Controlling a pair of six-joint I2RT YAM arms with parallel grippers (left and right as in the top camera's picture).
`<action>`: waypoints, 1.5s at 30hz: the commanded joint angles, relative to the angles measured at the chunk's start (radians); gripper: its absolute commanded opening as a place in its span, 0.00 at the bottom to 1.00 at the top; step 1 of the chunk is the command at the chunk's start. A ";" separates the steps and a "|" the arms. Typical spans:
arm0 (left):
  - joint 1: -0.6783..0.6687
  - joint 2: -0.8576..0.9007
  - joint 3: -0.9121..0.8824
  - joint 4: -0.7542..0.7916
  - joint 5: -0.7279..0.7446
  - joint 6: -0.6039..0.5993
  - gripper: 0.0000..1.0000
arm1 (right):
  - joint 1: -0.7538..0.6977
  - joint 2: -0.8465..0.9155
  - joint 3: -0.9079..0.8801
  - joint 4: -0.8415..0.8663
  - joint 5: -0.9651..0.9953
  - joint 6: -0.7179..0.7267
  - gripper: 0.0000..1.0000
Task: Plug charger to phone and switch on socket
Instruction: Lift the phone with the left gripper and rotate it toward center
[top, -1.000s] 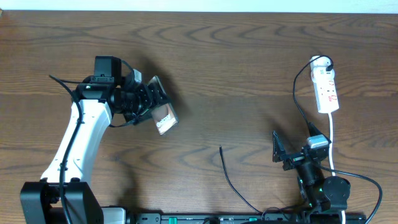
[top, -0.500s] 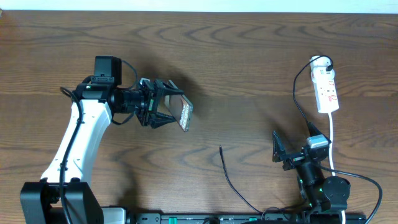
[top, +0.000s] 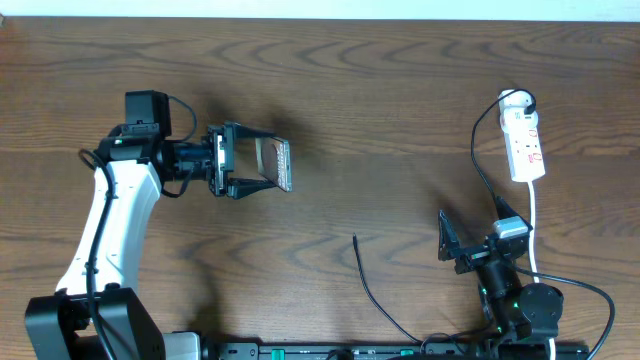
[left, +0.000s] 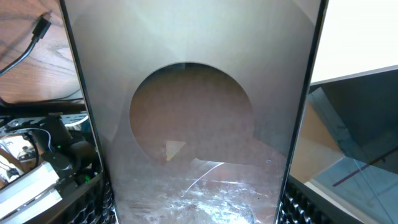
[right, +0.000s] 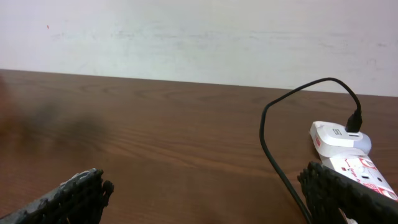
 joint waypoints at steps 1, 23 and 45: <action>0.005 -0.016 0.034 0.000 0.072 -0.016 0.07 | -0.006 -0.005 -0.001 -0.006 0.005 -0.012 0.99; -0.021 -0.016 0.032 -0.031 -0.354 0.211 0.07 | -0.006 -0.005 -0.001 -0.006 0.005 -0.012 0.99; -0.130 -0.016 0.016 -0.173 -0.948 0.212 0.07 | -0.006 -0.005 -0.001 -0.005 0.004 -0.012 0.99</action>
